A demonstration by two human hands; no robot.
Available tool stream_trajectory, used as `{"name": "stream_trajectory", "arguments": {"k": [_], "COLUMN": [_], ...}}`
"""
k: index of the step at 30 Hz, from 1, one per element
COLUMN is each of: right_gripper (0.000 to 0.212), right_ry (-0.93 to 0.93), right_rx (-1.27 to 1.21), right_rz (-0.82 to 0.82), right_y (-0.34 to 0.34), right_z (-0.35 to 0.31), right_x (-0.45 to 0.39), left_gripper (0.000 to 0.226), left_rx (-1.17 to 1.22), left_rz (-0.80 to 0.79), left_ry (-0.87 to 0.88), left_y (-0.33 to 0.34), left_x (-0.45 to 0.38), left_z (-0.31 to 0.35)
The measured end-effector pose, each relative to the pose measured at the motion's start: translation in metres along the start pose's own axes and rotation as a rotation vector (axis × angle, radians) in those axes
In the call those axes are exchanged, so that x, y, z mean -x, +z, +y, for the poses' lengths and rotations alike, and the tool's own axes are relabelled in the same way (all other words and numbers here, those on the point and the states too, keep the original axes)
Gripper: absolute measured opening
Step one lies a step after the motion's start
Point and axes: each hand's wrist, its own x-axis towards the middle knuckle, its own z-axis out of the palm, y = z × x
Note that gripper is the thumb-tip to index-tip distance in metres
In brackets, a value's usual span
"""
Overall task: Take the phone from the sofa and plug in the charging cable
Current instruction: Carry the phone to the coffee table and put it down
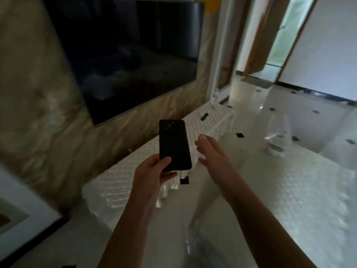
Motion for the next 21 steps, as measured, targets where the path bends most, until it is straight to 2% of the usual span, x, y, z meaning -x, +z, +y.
{"name": "stream_trajectory", "arguments": {"k": [2,4,7,10,12,16,21], "right_gripper": [0.049,0.053,0.045,0.019,0.014,0.046,0.049], "right_ry": [0.005,0.008,0.02,0.01,0.003,0.025,0.029], "right_rx": [0.019,0.022,-0.01,-0.061,-0.09,-0.095,-0.104], "right_rz": [0.081,0.119,0.155,0.17,0.172,0.182,0.209], "right_y": [-0.02,-0.037,-0.059,-0.078,-0.09,-0.111,-0.134], "right_z": [0.002,0.003,0.006,0.01,0.014,0.021,0.023], "right_x": [-0.007,-0.015,-0.037,-0.063,-0.081,-0.112,-0.14], "left_gripper": [0.02,0.019,0.014,0.017,0.018,0.018,0.017], "left_rx": [-0.023,-0.052,-0.087,-0.137,-0.16,-0.18,-0.193], "left_rz": [-0.049,-0.084,-0.109,-0.123,-0.122,-0.12,-0.123], "left_ry": [-0.029,-0.045,-0.047,-0.051,-0.058,-0.068,-0.071], "left_y": [0.022,0.041,0.063,0.081,0.091,0.11,0.132], "left_x": [-0.013,-0.026,-0.046,-0.07,-0.085,-0.108,-0.136], "left_z": [-0.01,-0.017,-0.022,-0.023,-0.025,-0.033,-0.037]}}
